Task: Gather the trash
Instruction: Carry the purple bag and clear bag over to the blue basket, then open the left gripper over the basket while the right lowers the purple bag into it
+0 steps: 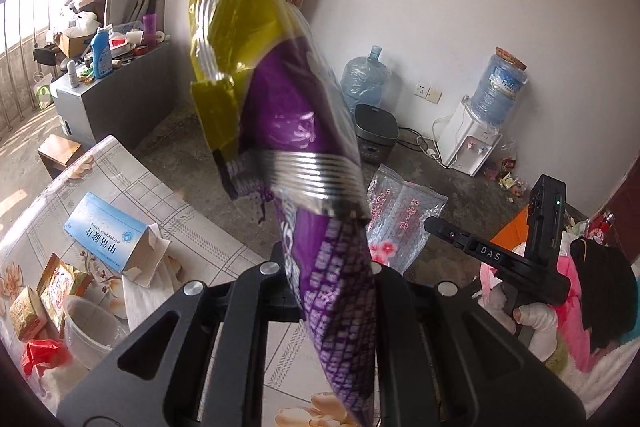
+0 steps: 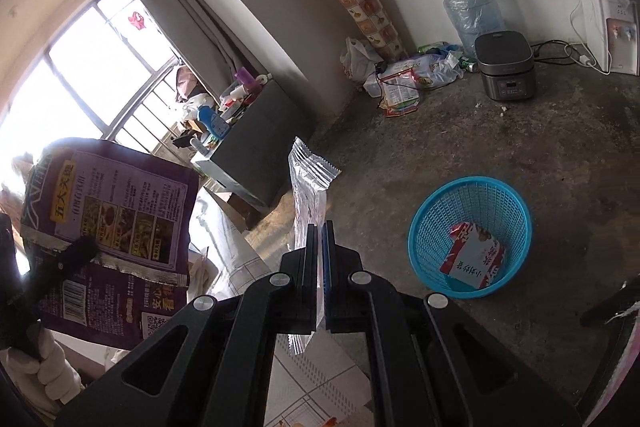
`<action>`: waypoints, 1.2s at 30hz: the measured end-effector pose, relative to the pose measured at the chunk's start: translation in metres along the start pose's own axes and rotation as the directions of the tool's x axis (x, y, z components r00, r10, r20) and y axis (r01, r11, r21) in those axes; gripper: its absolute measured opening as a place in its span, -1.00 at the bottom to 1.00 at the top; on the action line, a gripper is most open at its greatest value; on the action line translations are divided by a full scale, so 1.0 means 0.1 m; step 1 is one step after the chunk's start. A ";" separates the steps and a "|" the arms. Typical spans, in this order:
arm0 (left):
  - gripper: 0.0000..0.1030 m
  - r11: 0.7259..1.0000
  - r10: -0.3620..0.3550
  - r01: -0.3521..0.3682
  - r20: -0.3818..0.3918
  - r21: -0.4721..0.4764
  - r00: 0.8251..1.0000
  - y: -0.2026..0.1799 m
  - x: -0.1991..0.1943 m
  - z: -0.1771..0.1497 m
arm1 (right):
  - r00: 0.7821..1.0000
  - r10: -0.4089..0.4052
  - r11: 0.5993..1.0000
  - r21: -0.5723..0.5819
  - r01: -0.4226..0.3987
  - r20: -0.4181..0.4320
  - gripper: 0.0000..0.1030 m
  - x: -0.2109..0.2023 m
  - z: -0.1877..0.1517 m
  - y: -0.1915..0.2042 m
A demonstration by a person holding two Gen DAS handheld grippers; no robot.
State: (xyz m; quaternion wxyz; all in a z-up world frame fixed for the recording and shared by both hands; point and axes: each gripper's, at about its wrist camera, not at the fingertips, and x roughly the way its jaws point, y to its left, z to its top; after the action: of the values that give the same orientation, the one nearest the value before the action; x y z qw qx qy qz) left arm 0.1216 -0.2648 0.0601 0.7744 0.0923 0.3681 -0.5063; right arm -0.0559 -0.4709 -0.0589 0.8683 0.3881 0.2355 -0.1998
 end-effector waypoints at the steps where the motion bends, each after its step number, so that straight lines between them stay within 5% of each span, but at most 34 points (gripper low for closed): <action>1: -0.84 1.000 -0.008 0.008 -0.020 0.010 1.000 -0.04 0.14 0.04 | 1.000 -0.020 1.000 0.008 0.020 0.009 -0.95 0.02 0.03 -0.08; 8: -0.84 0.996 -0.016 0.033 -0.190 0.088 0.982 -0.31 1.31 0.17 | 0.980 -0.199 0.978 0.073 0.197 0.023 -0.95 0.28 0.17 -0.76; 18: -0.77 0.991 -0.001 0.056 -0.417 0.120 0.909 -0.59 3.10 -0.02 | 0.916 -0.396 0.911 0.096 0.400 -0.065 -0.95 1.08 0.19 -1.55; 19: -0.65 0.992 -0.007 0.059 -0.428 0.110 0.904 -0.59 3.23 -0.05 | 0.910 -0.408 0.905 0.098 0.413 -0.074 -0.95 1.16 0.19 -1.60; 22: 0.32 0.991 0.031 0.032 -0.458 0.129 0.888 -0.60 3.60 -0.18 | 0.885 -0.453 0.883 0.085 0.462 -0.107 -0.94 1.44 0.17 -1.80; 25: 0.32 0.987 0.082 -0.002 -0.498 0.159 0.863 -0.53 3.82 -0.31 | 0.864 -0.469 0.868 0.082 0.489 -0.185 -0.81 1.78 0.11 -2.05; 31: 0.33 0.995 0.047 -0.001 -0.442 0.103 0.896 -0.45 3.62 -0.15 | 0.863 -0.448 0.859 0.155 0.488 -0.233 -0.33 1.88 -0.06 -2.30; 36: 0.33 0.996 0.021 0.010 -0.358 0.084 0.934 -0.53 3.21 0.11 | 0.879 -0.430 0.867 0.177 0.465 -0.206 -0.26 1.73 -0.13 -2.27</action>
State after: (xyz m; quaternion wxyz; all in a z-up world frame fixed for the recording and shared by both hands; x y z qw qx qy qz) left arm 0.1513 -0.5253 -0.1334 0.6912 0.2165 0.4811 -0.4940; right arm -0.0393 -0.6300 -0.2957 0.7277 0.4316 0.3642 -0.3893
